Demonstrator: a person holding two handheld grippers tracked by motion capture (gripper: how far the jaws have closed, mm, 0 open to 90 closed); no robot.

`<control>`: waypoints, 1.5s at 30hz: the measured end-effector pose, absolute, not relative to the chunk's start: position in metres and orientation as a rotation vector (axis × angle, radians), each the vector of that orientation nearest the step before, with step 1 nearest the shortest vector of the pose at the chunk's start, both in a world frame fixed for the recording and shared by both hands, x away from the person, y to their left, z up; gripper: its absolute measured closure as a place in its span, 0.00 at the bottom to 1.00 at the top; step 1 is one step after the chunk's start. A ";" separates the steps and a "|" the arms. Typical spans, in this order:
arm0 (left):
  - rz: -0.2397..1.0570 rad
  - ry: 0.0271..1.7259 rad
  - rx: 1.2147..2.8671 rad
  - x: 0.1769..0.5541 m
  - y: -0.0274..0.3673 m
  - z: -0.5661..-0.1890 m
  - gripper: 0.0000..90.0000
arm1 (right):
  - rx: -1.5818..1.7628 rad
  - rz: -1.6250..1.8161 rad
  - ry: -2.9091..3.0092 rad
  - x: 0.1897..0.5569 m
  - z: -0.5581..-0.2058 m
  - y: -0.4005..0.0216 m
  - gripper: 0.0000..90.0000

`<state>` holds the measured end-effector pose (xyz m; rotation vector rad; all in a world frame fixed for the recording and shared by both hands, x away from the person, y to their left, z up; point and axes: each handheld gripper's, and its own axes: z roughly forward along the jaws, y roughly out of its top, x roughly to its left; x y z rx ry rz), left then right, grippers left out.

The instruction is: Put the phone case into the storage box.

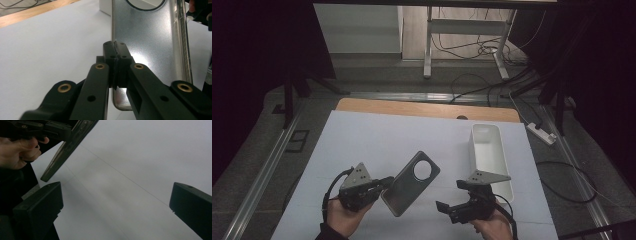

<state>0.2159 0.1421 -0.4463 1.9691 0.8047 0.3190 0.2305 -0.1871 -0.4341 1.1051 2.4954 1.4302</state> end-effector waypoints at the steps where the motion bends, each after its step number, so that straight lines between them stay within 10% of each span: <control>1: 0.318 0.801 1.970 0.216 0.141 -0.446 0.99 | 1.107 1.430 2.500 0.232 -0.434 -0.185 0.00; 33: 0.331 0.774 1.978 0.221 0.115 -0.449 0.99 | 1.190 1.433 2.538 0.246 -0.441 -0.133 0.01; 39: 0.345 0.792 1.964 0.219 0.113 -0.449 0.99 | 1.249 1.476 2.484 0.248 -0.442 -0.130 0.20; 45: 0.349 0.798 1.954 0.217 0.113 -0.449 0.99 | 1.313 1.611 2.461 0.250 -0.444 -0.133 0.62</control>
